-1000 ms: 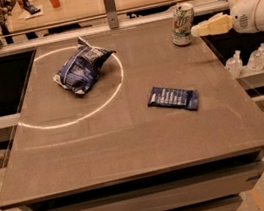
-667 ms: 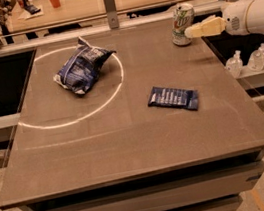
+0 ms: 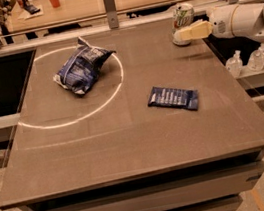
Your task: Move 7up can near rxbar blueberry
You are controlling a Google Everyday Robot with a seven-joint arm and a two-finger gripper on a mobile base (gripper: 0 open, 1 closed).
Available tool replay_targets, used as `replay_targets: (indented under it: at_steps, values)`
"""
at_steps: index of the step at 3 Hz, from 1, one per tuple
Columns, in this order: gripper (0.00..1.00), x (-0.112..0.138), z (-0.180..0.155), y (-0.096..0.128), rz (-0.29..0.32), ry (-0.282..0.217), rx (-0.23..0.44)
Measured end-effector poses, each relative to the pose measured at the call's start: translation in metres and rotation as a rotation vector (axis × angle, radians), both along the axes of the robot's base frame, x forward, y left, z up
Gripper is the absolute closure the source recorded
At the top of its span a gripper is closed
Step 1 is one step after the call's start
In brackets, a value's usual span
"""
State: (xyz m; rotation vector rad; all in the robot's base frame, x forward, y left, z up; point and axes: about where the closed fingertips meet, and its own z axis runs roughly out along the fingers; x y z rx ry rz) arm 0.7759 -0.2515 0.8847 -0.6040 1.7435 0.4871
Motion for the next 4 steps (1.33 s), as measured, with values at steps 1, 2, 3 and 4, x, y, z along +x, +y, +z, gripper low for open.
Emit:
replay_targets:
  at_steps: [1, 2, 3, 4]
  values:
    - [0.00, 0.009, -0.004, 0.011, 0.025, -0.009, 0.010]
    - [0.09, 0.014, -0.006, 0.024, 0.081, -0.027, 0.016]
    - [0.27, 0.016, -0.005, 0.034, 0.127, -0.046, 0.030]
    - [0.50, 0.017, -0.004, 0.040, 0.159, -0.060, 0.033]
